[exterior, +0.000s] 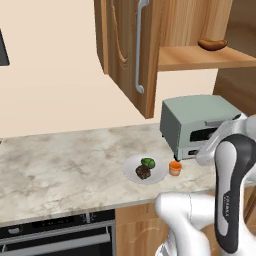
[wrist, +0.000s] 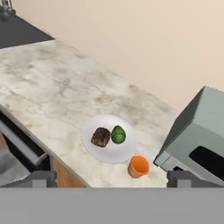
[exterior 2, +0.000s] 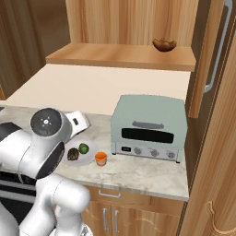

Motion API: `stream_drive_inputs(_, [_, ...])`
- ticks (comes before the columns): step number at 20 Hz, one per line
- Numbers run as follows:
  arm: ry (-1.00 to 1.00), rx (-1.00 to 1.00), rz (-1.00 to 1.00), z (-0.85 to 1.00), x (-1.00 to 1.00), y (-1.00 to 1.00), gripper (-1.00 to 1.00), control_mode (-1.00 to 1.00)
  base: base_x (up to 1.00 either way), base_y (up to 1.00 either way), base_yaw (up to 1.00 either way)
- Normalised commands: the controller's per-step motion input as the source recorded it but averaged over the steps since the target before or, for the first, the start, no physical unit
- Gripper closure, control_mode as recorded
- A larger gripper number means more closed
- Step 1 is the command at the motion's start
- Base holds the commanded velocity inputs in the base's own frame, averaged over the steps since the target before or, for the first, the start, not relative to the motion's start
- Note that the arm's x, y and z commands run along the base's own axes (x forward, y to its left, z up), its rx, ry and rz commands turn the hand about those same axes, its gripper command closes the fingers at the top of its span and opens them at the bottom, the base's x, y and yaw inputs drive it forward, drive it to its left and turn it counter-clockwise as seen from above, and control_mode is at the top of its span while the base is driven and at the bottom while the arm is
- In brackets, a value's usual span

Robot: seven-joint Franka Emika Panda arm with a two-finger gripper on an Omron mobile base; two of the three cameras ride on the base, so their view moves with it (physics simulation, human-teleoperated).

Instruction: Pick the avocado and bread from the counter and place them on the plate. Then pick the jam from the cabinet and place it next to the plate. Lastly close the cabinet door.

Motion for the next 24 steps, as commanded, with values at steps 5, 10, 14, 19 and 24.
stream_drive_inputs(5, [0.0, -0.27, -0.15, 0.07, -0.55, 0.3, -1.0, -1.0, 0.0, 0.0, 0.0])
stream_drive_inputs(10, [-0.02, -0.28, -0.13, 0.04, -0.42, 0.39, -1.0, -1.0, 0.0, 0.0, 0.0])
stream_drive_inputs(14, [-0.06, -0.28, -0.09, 0.06, -0.23, 0.48, -1.0, -1.0, 0.0, 0.0, 0.0])
stream_drive_inputs(19, [-0.07, -0.29, -0.06, 0.04, -0.14, 0.52, -1.0, -1.0, 0.0, 0.0, 0.0])
stream_drive_inputs(24, [-0.07, -0.28, -0.05, 0.07, -0.06, 0.5, -1.0, -1.0, 0.0, 0.0, 0.0])
